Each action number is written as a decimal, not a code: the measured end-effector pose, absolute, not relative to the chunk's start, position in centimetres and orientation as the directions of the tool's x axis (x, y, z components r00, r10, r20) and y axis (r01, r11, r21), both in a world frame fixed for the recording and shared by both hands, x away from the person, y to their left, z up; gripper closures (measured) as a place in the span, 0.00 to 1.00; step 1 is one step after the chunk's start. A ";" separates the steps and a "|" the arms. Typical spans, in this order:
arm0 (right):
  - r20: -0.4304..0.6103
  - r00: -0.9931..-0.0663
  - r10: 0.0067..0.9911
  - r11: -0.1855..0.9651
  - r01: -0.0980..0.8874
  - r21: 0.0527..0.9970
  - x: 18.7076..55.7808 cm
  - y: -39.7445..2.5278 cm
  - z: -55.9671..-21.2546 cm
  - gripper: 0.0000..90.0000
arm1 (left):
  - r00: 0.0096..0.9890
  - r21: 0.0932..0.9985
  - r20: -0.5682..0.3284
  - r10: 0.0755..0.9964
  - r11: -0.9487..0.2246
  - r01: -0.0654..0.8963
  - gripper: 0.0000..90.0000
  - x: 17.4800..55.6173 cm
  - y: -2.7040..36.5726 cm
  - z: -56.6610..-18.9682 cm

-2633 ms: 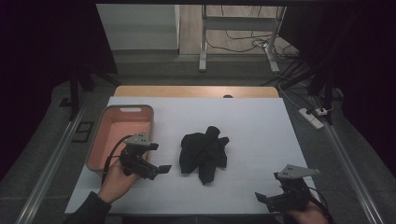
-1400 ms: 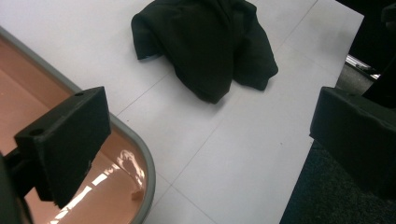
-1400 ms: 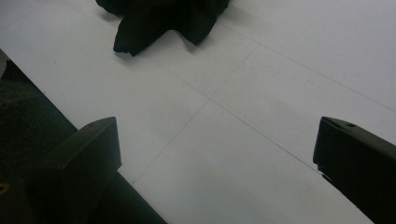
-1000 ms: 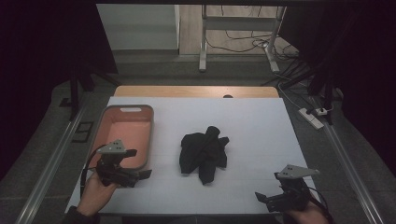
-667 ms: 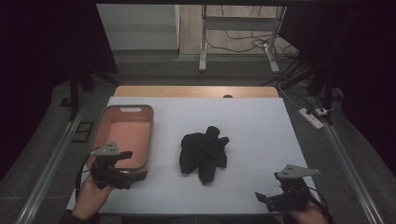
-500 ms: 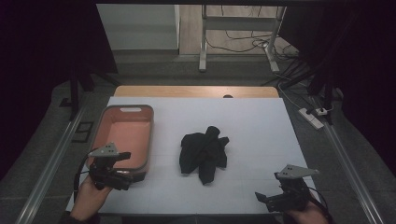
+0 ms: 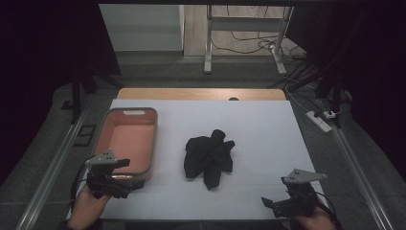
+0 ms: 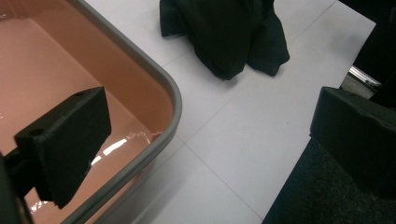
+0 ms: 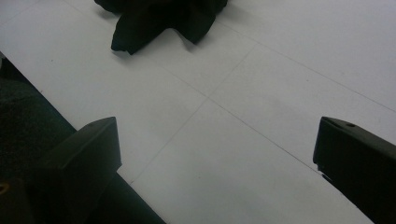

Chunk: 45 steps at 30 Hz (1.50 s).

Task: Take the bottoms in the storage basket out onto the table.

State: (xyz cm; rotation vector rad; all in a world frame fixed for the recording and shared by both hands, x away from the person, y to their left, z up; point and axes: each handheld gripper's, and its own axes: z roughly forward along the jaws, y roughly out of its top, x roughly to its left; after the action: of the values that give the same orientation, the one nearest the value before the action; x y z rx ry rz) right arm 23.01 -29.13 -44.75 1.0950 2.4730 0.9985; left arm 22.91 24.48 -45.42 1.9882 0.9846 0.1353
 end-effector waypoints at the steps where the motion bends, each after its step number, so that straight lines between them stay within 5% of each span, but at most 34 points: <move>1: 0.039 -0.683 0.729 0.480 0.552 0.682 23.0 -29.1 -44.7 0.01 | 0.677 0.755 -0.265 0.686 -0.289 0.589 0.00 22.9 24.5 -45.4; 45: 0.033 -0.682 0.730 0.486 0.554 0.676 23.0 -29.1 -44.8 0.01 | 0.602 0.762 -0.306 0.738 -0.189 0.619 0.00 20.0 28.3 -46.1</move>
State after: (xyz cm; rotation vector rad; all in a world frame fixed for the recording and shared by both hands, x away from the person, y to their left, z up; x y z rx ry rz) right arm 23.02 -29.09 -44.75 1.0944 2.4754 0.9851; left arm 19.98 28.30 -46.08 1.8918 1.0875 0.1590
